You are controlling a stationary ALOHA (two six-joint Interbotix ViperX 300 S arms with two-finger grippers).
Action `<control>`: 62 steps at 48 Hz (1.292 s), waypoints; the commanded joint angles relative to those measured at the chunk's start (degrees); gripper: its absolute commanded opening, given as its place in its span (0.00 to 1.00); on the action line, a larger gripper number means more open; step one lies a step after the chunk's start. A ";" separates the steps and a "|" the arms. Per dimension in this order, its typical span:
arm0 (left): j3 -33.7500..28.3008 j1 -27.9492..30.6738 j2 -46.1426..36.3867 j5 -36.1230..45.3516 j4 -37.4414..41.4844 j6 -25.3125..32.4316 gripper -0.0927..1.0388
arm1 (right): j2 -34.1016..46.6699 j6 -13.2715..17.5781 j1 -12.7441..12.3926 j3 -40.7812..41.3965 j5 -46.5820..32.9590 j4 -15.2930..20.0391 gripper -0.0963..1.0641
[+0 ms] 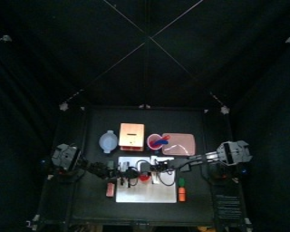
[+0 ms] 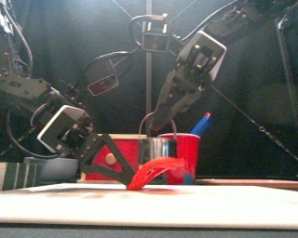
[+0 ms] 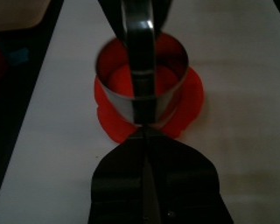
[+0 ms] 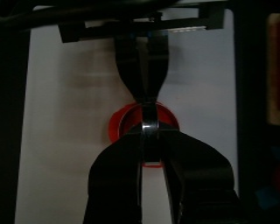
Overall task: Get the cutter from the drawer then cut the dough then place the extra dough in the bowl
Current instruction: Place the extra dough in the bowl
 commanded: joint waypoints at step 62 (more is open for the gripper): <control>-1.76 0.97 -7.21 0.53 0.09 0.35 0.72 | -6.42 0.18 -0.79 17.23 -10.63 8.61 0.67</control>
